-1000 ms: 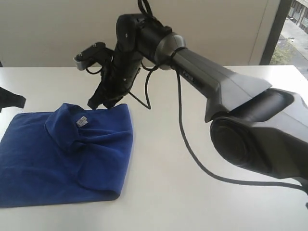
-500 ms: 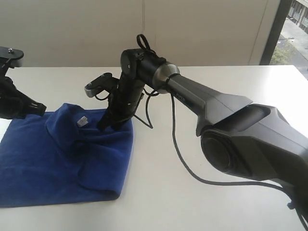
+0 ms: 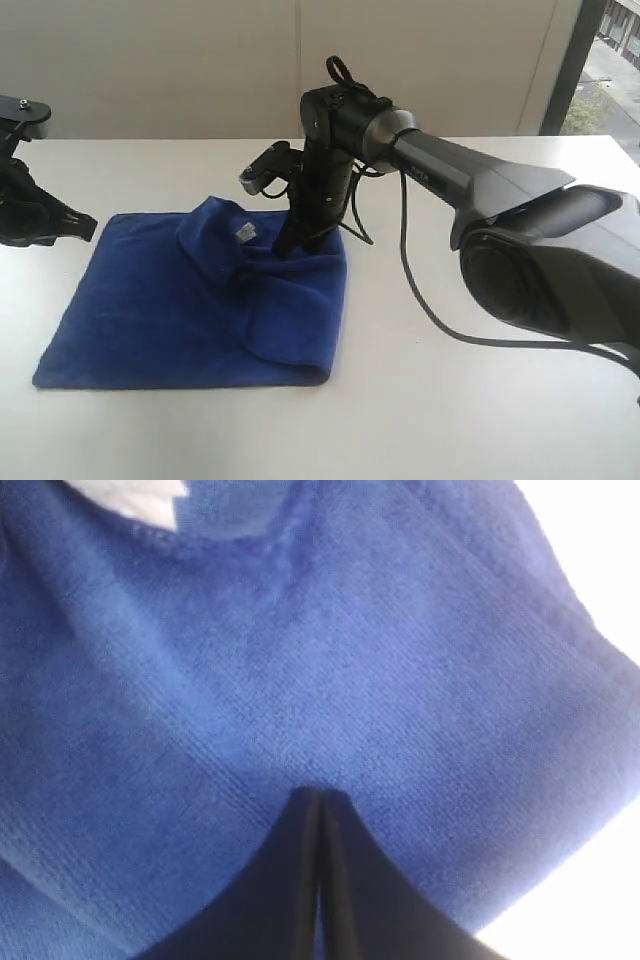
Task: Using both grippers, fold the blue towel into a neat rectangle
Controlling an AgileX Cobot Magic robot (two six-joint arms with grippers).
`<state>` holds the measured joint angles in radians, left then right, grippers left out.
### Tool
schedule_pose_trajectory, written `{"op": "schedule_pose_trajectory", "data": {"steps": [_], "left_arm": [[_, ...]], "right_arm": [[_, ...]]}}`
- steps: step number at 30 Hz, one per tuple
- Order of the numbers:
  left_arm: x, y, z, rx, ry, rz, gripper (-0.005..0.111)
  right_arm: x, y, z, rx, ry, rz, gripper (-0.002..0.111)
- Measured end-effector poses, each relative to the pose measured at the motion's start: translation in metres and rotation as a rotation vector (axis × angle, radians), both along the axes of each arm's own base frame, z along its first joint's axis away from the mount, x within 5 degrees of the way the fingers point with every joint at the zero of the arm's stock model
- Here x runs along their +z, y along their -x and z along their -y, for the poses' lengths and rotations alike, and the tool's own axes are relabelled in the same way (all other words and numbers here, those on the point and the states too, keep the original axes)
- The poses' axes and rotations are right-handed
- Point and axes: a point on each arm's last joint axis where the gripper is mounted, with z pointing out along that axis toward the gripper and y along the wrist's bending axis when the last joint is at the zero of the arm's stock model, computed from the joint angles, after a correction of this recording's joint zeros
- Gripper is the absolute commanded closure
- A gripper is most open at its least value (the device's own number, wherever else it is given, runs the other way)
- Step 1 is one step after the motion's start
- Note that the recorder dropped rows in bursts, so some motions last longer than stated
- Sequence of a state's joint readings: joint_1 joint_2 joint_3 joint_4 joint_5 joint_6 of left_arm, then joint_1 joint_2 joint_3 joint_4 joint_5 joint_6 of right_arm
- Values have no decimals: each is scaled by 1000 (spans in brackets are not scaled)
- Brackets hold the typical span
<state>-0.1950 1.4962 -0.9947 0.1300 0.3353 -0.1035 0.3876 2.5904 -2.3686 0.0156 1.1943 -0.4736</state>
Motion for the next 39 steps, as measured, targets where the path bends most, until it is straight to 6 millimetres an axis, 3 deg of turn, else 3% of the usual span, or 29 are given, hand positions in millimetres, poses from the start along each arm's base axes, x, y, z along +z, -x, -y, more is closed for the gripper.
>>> {"op": "schedule_pose_trajectory", "data": {"steps": [5, 10, 14, 17, 21, 23, 26, 33, 39], "left_arm": [[1, -1, 0, -4, 0, 11, 107], [1, -1, 0, -4, 1, 15, 107], [1, -1, 0, -4, 2, 18, 107], [1, -2, 1, -5, 4, 27, 107], [1, -1, 0, -4, 2, 17, 107], [0, 1, 1, -5, 1, -5, 107], [-3, 6, 7, -50, -1, -55, 107], [-5, 20, 40, -242, 48, -122, 107], [-4, 27, 59, -323, 68, -129, 107]], "right_arm": [[-1, 11, 27, -11, 75, -54, 108], [-1, 22, 68, -53, 156, -121, 108], [10, 26, 91, -68, 197, -106, 108], [41, 30, 88, -52, 147, -44, 108], [91, 48, 67, -26, 27, -2, 108], [104, 59, 57, -15, -27, -2, 108], [90, 80, 46, 11, -32, -90, 108], [10, 123, 43, 32, 28, -239, 108], [-7, 140, 50, 32, 49, -213, 108]]}}
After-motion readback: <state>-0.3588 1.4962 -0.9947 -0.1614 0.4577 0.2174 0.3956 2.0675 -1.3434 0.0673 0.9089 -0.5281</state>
